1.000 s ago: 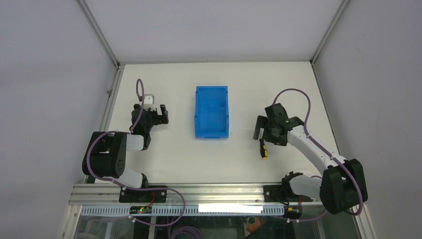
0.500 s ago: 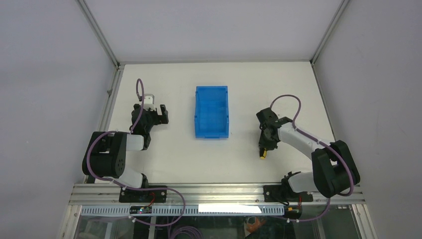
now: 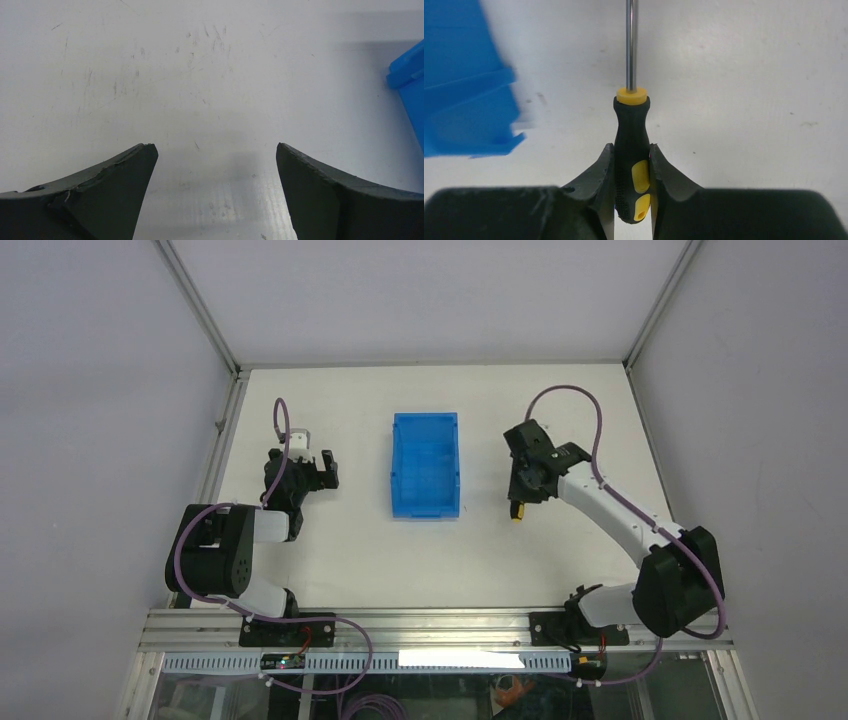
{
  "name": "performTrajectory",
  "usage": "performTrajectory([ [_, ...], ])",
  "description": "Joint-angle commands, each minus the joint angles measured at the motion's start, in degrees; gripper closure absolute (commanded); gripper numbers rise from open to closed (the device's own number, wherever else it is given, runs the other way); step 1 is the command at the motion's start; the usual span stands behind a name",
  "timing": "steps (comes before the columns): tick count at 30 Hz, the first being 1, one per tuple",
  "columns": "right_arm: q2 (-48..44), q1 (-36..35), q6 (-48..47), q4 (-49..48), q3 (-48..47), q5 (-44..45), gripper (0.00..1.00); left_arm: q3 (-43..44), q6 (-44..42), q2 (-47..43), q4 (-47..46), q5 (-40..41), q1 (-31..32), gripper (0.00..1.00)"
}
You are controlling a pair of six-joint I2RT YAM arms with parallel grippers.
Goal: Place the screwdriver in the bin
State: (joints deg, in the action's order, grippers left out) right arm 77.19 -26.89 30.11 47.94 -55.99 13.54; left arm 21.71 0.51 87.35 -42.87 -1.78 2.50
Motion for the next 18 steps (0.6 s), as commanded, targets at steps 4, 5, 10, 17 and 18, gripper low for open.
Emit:
performTrajectory([
  [4, 5.04, -13.96, -4.07, 1.07, -17.30, 2.14, 1.00, 0.35, 0.14, -1.04, -2.92, -0.37, -0.27, 0.01],
  [5, 6.75, -16.32, -4.91, 1.12, -19.84, 3.20, 1.00, 0.35, 0.18, -1.04, -2.92, -0.33, -0.22, 0.01],
  [10, 17.16, -22.71, -9.09, 0.41, -30.79, 4.68, 1.00, 0.35, 0.14, -1.06, -2.92, -0.27, -0.25, 0.01],
  [17, 26.21, -22.85, -14.02, -2.94, -36.39, 3.92, 1.00, 0.35, 0.18, -1.06, -2.89, -0.29, -0.28, 0.01],
  [18, 27.16, -22.85, -14.98, -3.57, -36.54, 3.86, 1.00, 0.35, 0.17, -1.04, -2.91, -0.32, -0.29, 0.01],
])
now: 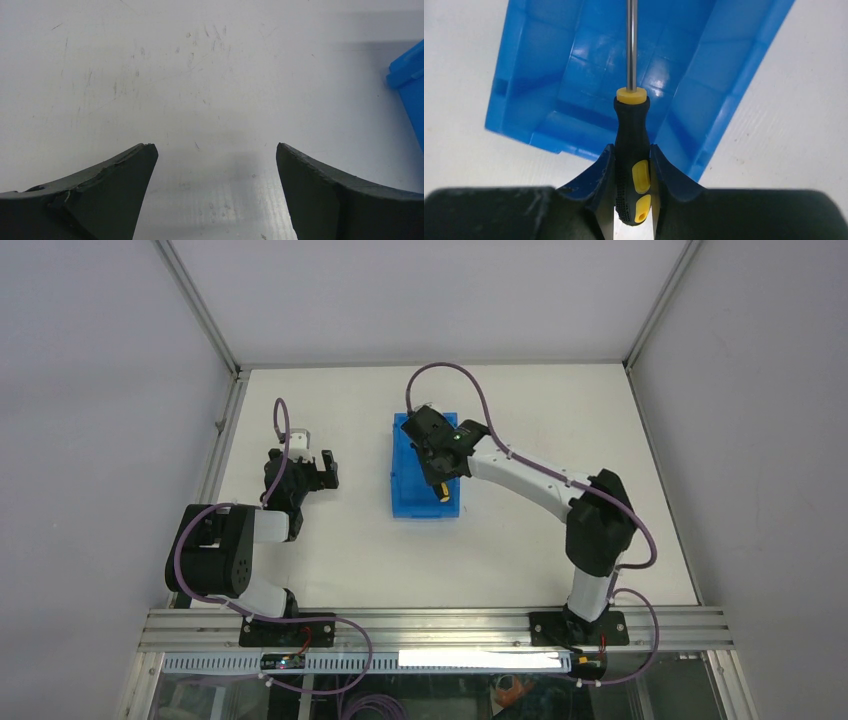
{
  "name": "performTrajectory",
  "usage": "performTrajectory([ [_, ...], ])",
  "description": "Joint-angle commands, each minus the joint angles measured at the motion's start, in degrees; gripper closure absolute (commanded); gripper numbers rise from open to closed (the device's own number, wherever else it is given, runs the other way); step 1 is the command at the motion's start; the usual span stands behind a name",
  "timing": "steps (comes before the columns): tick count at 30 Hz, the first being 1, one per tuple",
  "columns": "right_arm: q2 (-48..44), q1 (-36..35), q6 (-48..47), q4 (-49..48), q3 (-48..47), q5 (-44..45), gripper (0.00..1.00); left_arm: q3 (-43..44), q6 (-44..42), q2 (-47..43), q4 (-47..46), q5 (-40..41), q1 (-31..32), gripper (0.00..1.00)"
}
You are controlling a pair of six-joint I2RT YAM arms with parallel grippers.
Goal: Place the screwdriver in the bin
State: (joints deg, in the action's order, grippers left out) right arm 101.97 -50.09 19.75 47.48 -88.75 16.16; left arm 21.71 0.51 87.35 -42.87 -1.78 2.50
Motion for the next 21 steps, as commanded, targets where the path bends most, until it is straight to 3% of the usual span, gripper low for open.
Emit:
performTrajectory([
  [1, 3.10, 0.34, -5.46, -3.97, -3.60, 1.12, 1.00, 0.35, 0.19, -1.04, -2.92, -0.26, -0.29, 0.01],
  [11, 11.19, 0.34, -6.35, -6.86, -5.50, 3.08, 0.93, 0.35, 0.18, -1.04, -2.92, -0.28, -0.22, 0.01],
  [21, 14.14, 0.34, -3.68, -7.75, -5.12, 3.02, 0.57, 0.35, 0.18, -1.09, -2.92, -0.30, -0.26, 0.01],
])
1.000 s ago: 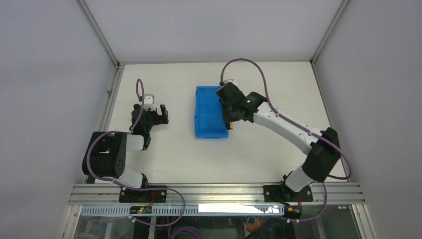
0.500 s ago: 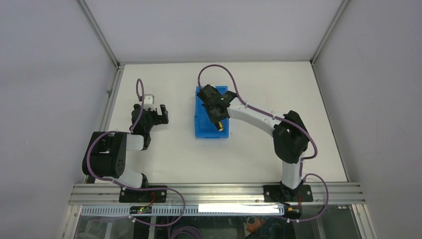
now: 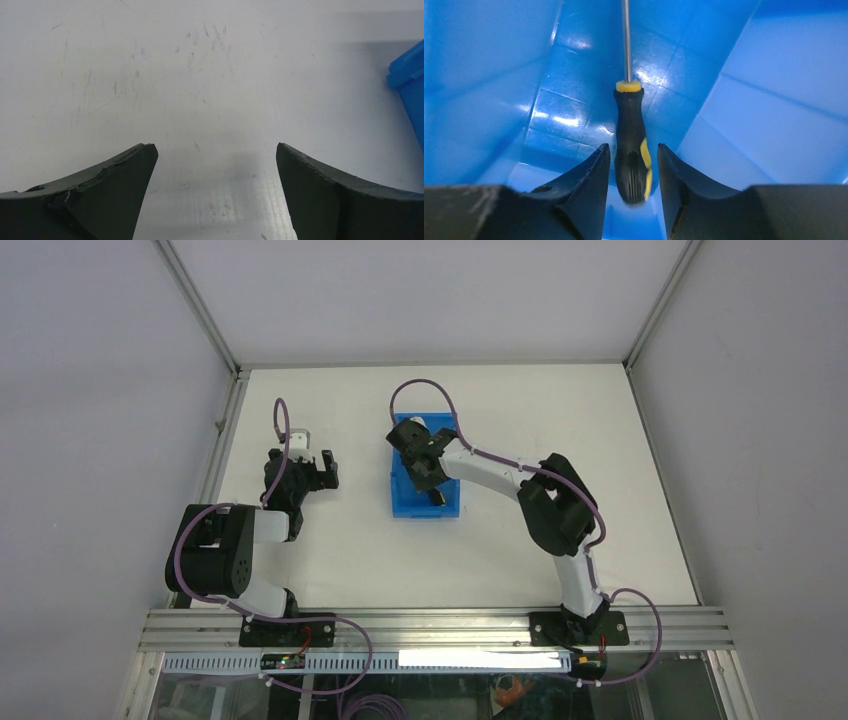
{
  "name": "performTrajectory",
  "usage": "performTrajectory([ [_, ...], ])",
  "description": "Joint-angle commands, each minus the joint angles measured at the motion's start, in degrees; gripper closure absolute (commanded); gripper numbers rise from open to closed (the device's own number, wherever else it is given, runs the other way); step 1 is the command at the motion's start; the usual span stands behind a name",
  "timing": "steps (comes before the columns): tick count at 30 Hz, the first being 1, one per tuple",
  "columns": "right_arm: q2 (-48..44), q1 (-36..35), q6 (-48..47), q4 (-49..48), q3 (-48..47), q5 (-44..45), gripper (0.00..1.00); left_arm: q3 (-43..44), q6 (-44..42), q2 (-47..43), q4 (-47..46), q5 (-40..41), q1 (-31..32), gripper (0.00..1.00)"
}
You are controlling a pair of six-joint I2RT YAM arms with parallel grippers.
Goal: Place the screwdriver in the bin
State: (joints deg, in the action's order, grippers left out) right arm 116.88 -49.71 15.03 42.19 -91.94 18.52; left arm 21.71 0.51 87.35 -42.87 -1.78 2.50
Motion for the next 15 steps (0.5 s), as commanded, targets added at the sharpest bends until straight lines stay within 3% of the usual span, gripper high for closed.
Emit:
performTrajectory([
  [1, -0.90, -0.08, 1.19, -2.59, -1.88, 0.53, 0.55, 0.35, 0.14, -1.06, -2.92, -0.27, -0.24, 0.01],
  [12, -9.46, -0.03, 2.46, -0.55, -3.59, 7.22, 0.37, 0.35, 0.18, -1.09, -2.92, -0.31, -0.26, 0.01],
  [15, -15.22, 0.32, 1.69, -1.88, -0.61, 10.78, 0.08, 0.35, 0.13, -1.04, -2.94, -0.28, -0.23, 0.01],
])
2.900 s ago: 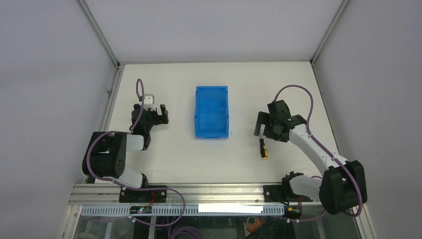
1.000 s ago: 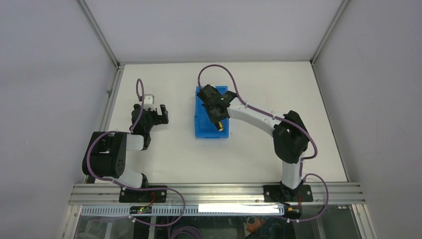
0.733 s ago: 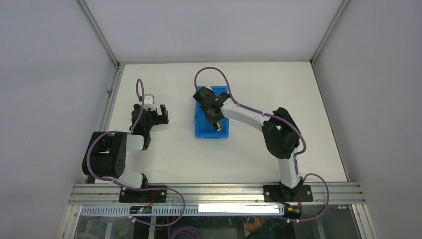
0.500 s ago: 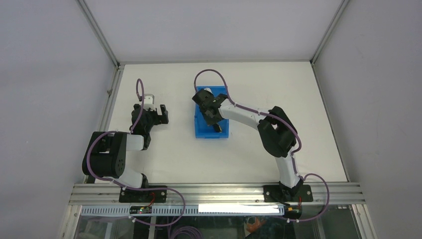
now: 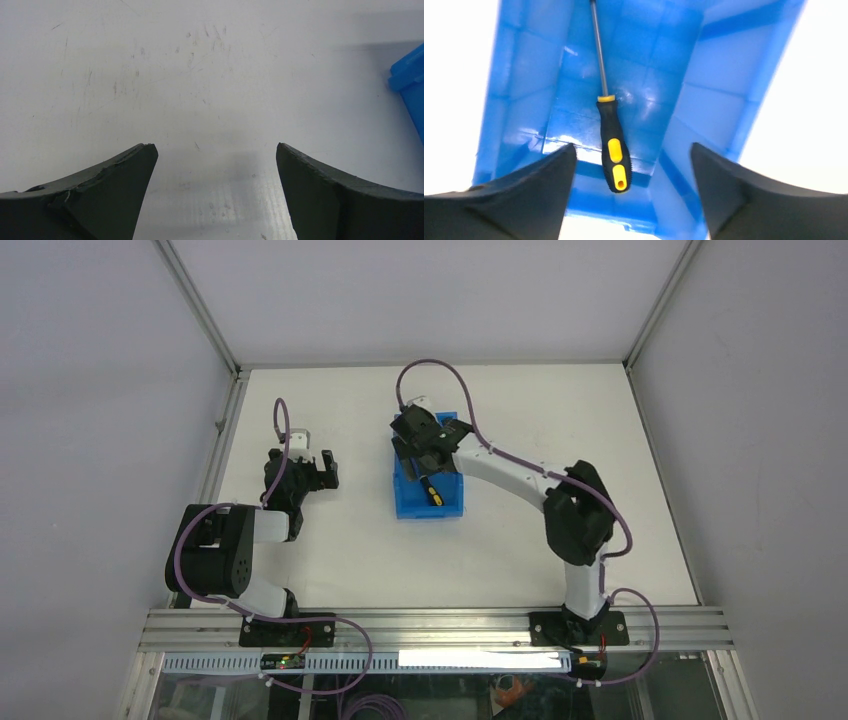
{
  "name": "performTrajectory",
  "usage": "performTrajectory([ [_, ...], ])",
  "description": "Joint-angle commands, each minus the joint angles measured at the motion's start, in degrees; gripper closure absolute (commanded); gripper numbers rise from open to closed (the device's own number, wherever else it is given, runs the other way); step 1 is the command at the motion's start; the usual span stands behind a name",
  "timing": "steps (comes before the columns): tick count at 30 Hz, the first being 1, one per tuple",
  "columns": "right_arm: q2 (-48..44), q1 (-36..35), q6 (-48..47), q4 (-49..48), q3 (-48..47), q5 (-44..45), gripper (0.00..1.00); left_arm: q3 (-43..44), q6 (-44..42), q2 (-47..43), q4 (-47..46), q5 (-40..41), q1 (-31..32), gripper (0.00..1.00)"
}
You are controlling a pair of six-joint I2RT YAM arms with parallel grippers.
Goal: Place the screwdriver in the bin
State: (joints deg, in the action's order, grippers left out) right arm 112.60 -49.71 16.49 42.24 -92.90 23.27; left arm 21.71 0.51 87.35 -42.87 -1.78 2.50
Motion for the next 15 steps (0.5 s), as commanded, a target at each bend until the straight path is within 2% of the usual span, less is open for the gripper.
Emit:
performTrajectory([
  [1, -12.89, 0.85, -0.17, -2.12, 1.42, 6.21, 0.02, 0.35, 0.19, -1.06, -2.92, -0.29, -0.29, 0.01],
  [5, -20.10, 5.71, 0.08, -1.91, 7.53, 5.95, 0.01, 0.35, 0.17, -1.04, -2.96, -0.31, -0.27, 0.01],
  [11, -32.84, 20.14, 0.99, -1.69, 17.68, 2.11, 0.01, 0.35, 0.16, -1.04, -2.92, -0.27, -0.23, 0.01],
  [15, -37.87, 30.90, 1.10, 0.49, 21.81, -0.79, 0.01, 0.35, 0.13, -1.04, -2.92, -0.30, -0.26, 0.01],
])
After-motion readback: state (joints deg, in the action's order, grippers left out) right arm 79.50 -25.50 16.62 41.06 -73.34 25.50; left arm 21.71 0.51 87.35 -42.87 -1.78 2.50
